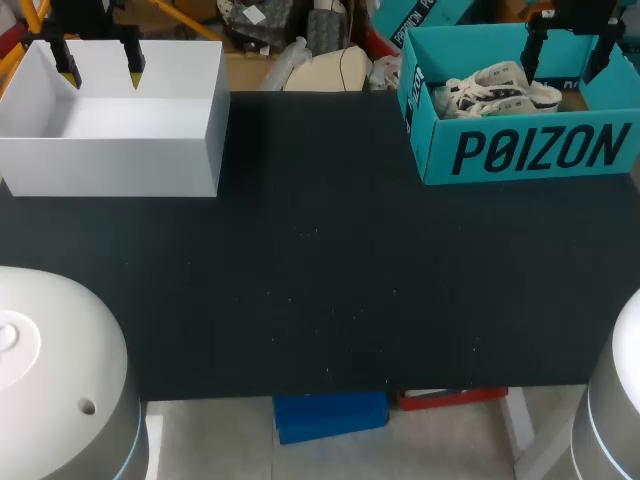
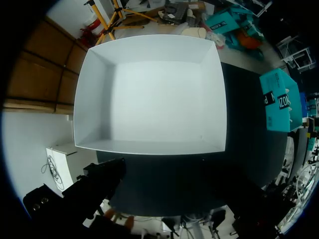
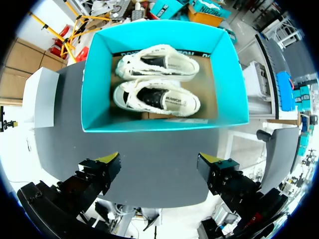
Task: Take the shoe out of the shoebox, open the shoe tongue, remove and reinsert the insole, then place the shoe into the shoebox
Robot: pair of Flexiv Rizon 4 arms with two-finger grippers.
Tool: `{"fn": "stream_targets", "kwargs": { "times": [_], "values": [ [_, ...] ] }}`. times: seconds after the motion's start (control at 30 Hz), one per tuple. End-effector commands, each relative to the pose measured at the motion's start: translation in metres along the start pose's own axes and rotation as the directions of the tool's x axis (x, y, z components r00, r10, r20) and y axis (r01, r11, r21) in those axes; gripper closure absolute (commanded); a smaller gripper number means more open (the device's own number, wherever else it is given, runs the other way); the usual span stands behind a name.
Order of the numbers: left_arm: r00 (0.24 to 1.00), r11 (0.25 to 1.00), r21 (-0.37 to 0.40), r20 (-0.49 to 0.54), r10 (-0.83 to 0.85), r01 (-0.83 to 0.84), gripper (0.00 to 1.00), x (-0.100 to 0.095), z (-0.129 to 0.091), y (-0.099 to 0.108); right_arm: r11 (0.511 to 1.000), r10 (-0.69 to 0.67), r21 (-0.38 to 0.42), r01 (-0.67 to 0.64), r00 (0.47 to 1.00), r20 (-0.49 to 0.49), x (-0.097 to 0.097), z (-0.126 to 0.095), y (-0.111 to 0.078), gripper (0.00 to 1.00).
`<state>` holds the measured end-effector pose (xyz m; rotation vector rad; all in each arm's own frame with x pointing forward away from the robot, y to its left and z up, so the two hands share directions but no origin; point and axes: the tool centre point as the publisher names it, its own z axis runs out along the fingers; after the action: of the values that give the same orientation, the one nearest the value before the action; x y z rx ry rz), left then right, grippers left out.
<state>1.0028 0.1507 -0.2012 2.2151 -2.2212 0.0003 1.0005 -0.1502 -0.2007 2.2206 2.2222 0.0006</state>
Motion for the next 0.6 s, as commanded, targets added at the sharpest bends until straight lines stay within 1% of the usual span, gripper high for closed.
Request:
{"fn": "stream_targets", "kwargs": {
  "times": [0.03,0.37,0.4,0.43,0.47,0.5,0.53,0.57,0.6],
  "values": [
    [1.0,1.0,-0.001,0.002,-0.002,0.002,0.0,0.001,-0.001,0.001,1.0,0.0,0.0,0.0,1.0,0.001,0.0,0.0,0.0,0.0],
    [1.0,1.0,-0.001,0.002,-0.002,0.002,0.0,0.001,-0.001,0.001,1.0,0.0,0.0,0.0,1.0,0.001,0.0,0.0,0.0,0.0],
    [1.0,1.0,-0.001,0.002,-0.002,0.002,0.0,0.001,-0.001,0.001,0.998,-0.058,-0.012,0.058,0.998,-0.015,-0.001,-0.001,0.001,0.0],
    [1.0,1.0,-0.001,0.002,-0.002,0.002,0.0,0.001,-0.001,0.001,0.989,-0.145,-0.016,0.144,0.989,-0.016,-0.002,-0.002,0.003,0.0],
    [1.0,1.0,-0.001,0.002,-0.002,0.002,0.0,0.001,-0.001,0.001,0.971,-0.237,-0.015,0.237,0.971,-0.004,-0.001,-0.004,0.004,0.0],
    [1.0,1.0,-0.001,0.002,-0.002,0.002,0.0,0.001,-0.001,0.001,0.943,-0.331,-0.027,0.33,0.944,-0.004,-0.001,-0.005,0.005,0.0],
    [1.0,1.0,-0.001,0.002,-0.002,0.002,0.0,0.001,-0.001,0.001,0.892,-0.451,-0.054,0.45,0.893,-0.01,-0.001,-0.009,0.005,0.0],
    [1.0,1.0,-0.001,0.002,-0.002,0.002,0.0,0.001,-0.001,0.001,0.808,-0.588,-0.053,0.587,0.809,0.004,-0.001,-0.011,0.004,0.0],
    [1.0,1.0,-0.001,0.002,-0.002,0.002,0.0,0.001,-0.001,0.001,0.688,-0.724,-0.049,0.724,0.69,0.032,0.0,-0.013,0.001,0.0]
  ]
}}
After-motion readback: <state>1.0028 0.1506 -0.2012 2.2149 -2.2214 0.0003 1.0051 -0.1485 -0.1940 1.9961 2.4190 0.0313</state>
